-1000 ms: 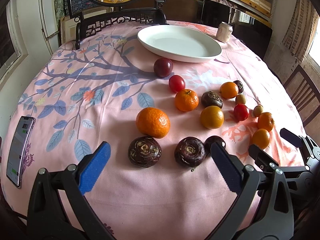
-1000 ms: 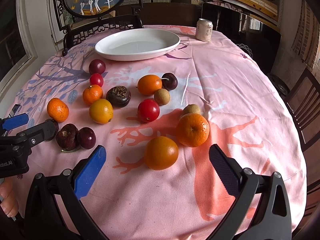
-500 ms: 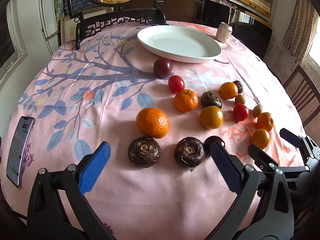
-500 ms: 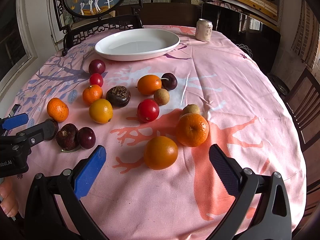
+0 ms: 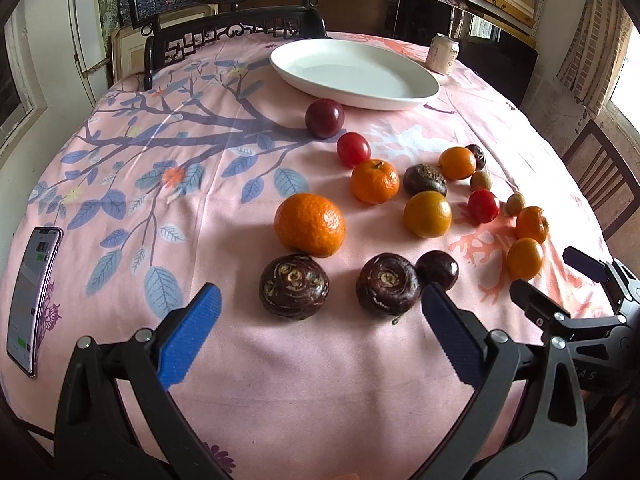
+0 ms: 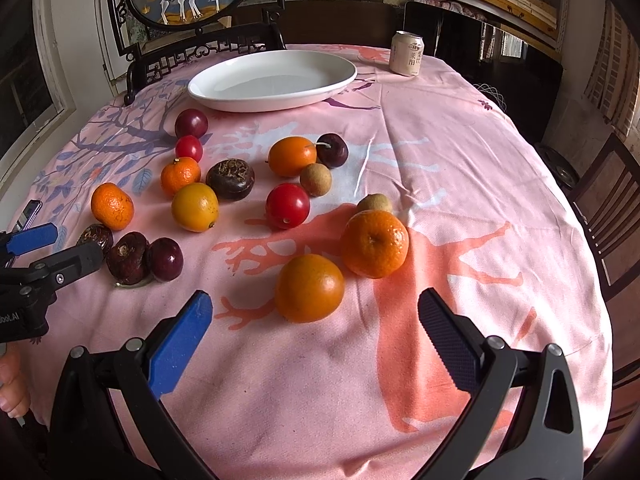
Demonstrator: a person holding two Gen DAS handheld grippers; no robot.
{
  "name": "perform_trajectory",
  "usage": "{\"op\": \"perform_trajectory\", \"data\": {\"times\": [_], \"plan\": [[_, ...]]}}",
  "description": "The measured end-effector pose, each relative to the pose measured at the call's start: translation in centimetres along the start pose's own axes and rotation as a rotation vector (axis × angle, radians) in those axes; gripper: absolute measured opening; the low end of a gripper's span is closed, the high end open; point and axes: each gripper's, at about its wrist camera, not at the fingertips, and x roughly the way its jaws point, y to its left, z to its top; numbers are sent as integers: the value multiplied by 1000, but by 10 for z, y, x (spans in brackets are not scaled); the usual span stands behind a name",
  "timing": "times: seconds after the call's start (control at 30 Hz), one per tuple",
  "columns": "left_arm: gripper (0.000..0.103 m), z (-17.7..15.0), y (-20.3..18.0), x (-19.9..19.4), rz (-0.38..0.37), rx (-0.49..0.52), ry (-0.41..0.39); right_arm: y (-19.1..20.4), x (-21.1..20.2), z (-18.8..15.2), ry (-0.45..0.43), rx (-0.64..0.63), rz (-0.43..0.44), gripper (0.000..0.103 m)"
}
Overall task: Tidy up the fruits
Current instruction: 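Grasp a dark brown wrinkled fruit with the left gripper while the right gripper grasps an orange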
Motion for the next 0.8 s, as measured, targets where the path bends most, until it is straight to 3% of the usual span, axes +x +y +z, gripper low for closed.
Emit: {"op": "perform_trajectory", "data": {"times": [0.17, 0.33, 0.47, 0.6, 0.63, 0.67, 0.7, 0.8], "plan": [[101, -10, 11, 1, -25, 6, 27, -2, -7, -6, -10, -18, 75, 102], [98, -15, 15, 3, 2, 56, 29, -1, -10, -8, -24, -55, 109, 102], [79, -13, 17, 19, 15, 78, 73, -5, -10, -5, -28, -58, 118, 102], [74, -5, 11, 26, 28, 116, 54, -7, -11, -2, -30, -63, 119, 102], [67, -3, 8, 27, 26, 128, 47, -8, -11, -1, -28, -63, 114, 102], [49, -1, 6, 27, 13, 142, 41, -9, -10, -1, -25, -64, 106, 102], [39, 1, 4, 27, 16, 154, 32, -11, -10, 0, -21, -65, 96, 102], [40, 3, 1, 28, 8, 155, 27, -17, -7, 0, -3, -60, 69, 102]]}}
